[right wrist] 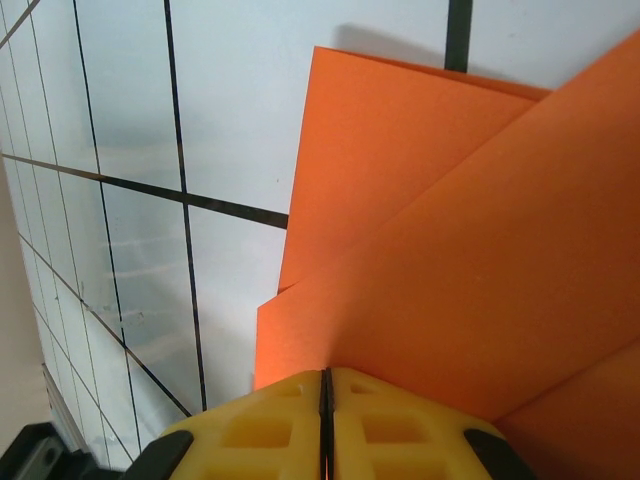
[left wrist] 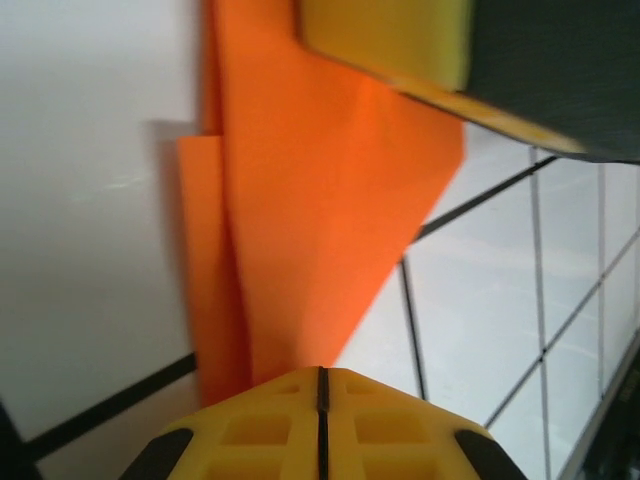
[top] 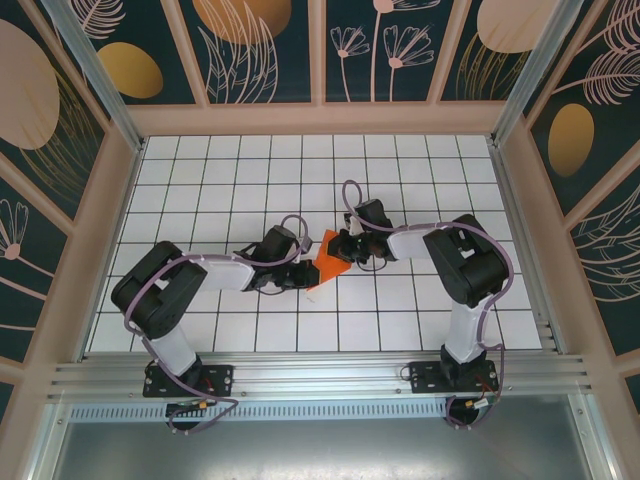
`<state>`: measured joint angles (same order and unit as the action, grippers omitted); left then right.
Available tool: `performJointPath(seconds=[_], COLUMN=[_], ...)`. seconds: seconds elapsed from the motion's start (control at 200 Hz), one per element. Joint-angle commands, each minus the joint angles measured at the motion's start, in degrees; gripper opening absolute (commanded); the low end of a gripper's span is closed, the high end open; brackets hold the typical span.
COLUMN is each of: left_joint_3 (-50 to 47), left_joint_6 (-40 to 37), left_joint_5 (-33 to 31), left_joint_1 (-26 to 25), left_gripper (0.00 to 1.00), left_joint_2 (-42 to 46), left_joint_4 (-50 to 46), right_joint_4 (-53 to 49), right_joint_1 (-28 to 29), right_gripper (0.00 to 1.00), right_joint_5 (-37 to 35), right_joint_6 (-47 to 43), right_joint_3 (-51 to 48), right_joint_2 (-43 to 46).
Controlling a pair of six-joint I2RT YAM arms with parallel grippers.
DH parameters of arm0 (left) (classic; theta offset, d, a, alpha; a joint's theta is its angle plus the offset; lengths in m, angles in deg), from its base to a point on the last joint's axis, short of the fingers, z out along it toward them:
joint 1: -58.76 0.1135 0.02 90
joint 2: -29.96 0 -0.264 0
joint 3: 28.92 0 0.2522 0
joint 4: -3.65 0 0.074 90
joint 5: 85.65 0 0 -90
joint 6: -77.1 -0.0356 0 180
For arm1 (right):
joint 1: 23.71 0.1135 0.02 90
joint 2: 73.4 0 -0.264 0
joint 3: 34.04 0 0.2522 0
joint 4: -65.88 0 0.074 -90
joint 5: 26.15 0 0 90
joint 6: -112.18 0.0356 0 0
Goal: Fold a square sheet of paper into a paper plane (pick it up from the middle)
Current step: Fourth fold the wing at the center of the table.
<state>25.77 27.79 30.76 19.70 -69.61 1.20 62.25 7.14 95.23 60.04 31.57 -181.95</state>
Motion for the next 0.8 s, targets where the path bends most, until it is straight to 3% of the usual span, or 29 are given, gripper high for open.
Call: performJointPath(seconds=[0.0, 0.17, 0.365, 0.515, 0.641, 0.796], left_joint_3=[0.0, -2.6, -1.9, 2.3, 5.9, 8.6], left_joint_6=[-0.6, 1.9, 3.7, 1.8, 0.7, -0.4], left_joint_5=[-4.0, -1.4, 2.3, -5.4, -12.0, -15.0], left_joint_1=[-0.1, -0.1, -0.1, 0.2, 1.1, 1.3], left_gripper=[0.09, 0.08, 0.16, 0.29, 0.32, 0.38], left_joint_2=[-2.1, -2.8, 5.1, 8.7, 6.2, 2.4], left_joint_4=[-3.2, 1.0, 4.5, -1.8, -6.7, -8.5], right_joint_4=[-2.1, -2.5, -3.7, -5.9, -6.9, -5.5], right_joint_1=[0.2, 0.2, 0.2, 0.2, -0.3, -2.4], right_gripper=[0.11, 0.11, 0.13, 0.18, 0.23, 0.34], right_joint_5=[-2.3, -2.1, -0.7, -2.8, -5.5, -7.2], right_joint_6=[-0.8, -1.1, -2.1, -2.8, -2.2, 0.1], right_joint_3=[0.0, 0.1, 1.7, 1.7, -1.1, -7.7], right_joint_2=[-2.1, -1.8, 1.4, 7.0, 11.8, 17.1])
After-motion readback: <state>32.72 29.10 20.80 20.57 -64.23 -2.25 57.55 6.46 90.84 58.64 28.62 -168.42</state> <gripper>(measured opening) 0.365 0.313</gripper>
